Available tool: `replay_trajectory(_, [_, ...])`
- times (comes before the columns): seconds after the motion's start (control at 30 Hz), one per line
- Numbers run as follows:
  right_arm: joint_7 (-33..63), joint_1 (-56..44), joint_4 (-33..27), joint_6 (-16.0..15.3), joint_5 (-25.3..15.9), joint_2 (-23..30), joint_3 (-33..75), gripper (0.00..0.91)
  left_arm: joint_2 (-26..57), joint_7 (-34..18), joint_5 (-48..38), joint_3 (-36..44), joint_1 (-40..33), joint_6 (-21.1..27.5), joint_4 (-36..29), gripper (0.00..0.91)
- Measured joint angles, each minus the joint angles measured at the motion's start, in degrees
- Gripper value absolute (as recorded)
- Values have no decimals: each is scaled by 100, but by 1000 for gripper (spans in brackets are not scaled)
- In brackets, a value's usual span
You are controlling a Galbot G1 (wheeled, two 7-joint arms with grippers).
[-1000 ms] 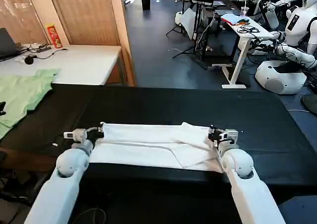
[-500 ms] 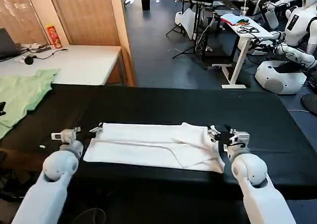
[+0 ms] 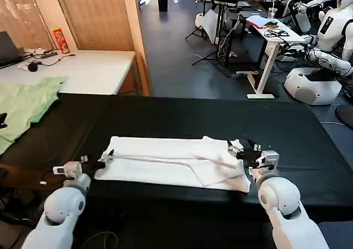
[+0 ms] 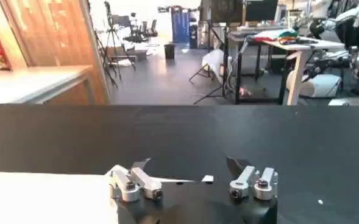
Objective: Fold and organize the clothes.
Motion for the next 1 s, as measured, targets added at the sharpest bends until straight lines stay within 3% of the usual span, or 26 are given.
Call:
replay_trajectory(0.17, [0, -8, 24, 3, -7, -1, 8, 878, -86, 46, 130, 28, 75, -50, 28, 673])
replay_trajectory(0.4, [3, 1, 70, 4, -31, 14, -9, 878, -185, 96, 205, 59, 122, -87, 80, 497])
replay_trajectory(0.43, [3, 5, 70, 6, -35, 12, -9, 878, -194, 99, 205, 61, 130, -87, 78, 351])
replay_trajectory(0.47, [3, 8, 70, 11, -43, 11, -9, 878, -202, 102, 205, 67, 140, -88, 72, 312])
replay_trajectory(0.5, [2, 10, 71, 13, -50, 11, -9, 878, -207, 105, 206, 69, 147, -88, 66, 205])
replay_trajectory(0.63, [-3, 13, 88, 20, -75, 29, -23, 878, -216, 119, 210, 80, 144, -62, 44, 20])
replay_trajectory(1.0, [-18, -73, 237, 14, -73, -5, 74, 878, 61, 218, 1060, 26, -52, -311, 298, 0])
